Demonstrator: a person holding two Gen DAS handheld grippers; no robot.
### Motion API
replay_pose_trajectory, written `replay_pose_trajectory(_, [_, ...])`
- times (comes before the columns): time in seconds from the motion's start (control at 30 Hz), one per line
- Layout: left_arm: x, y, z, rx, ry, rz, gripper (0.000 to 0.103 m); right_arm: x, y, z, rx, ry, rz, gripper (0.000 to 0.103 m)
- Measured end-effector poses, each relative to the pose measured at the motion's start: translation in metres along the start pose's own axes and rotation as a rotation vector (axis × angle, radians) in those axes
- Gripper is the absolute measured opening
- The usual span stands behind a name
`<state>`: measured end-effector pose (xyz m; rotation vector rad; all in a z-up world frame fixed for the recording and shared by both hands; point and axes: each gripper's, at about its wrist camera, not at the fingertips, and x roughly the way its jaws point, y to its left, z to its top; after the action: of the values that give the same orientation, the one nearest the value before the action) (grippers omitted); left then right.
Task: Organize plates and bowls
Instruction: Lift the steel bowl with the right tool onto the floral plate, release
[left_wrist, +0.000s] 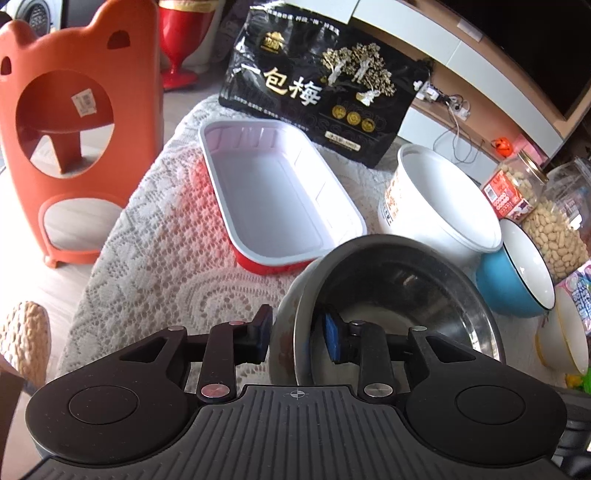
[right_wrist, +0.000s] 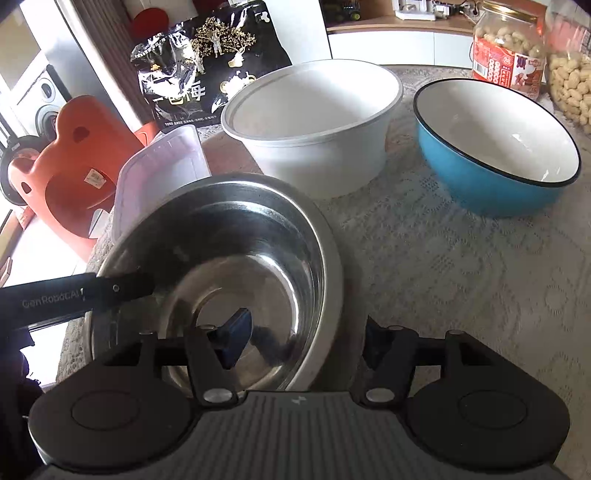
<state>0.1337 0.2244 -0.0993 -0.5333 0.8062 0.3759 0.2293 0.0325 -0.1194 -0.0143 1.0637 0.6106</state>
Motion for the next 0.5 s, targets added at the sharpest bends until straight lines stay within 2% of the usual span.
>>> replay_pose_trajectory(0.13, [0.000,0.006,0.004,-0.021,-0.029,-0.008,0.034,-0.002,-0.001,-0.006,0.026,0.024,0.078,0.062])
replay_pose_trajectory(0.23, [-0.002,0.008,0.004,-0.036,-0.033,-0.012,0.034,-0.004,0.007,-0.014,-0.024,-0.001,0.045,0.062])
replay_pose_trajectory(0.4, [-0.006,0.008,0.005,-0.039,-0.048,-0.014,0.034,-0.009,0.007,-0.015,-0.022,0.016,0.082,0.062])
replay_pose_trajectory(0.5, [-0.005,0.008,0.004,-0.038,-0.044,-0.009,0.033,-0.005,0.007,-0.017,-0.028,0.012,0.063,0.060])
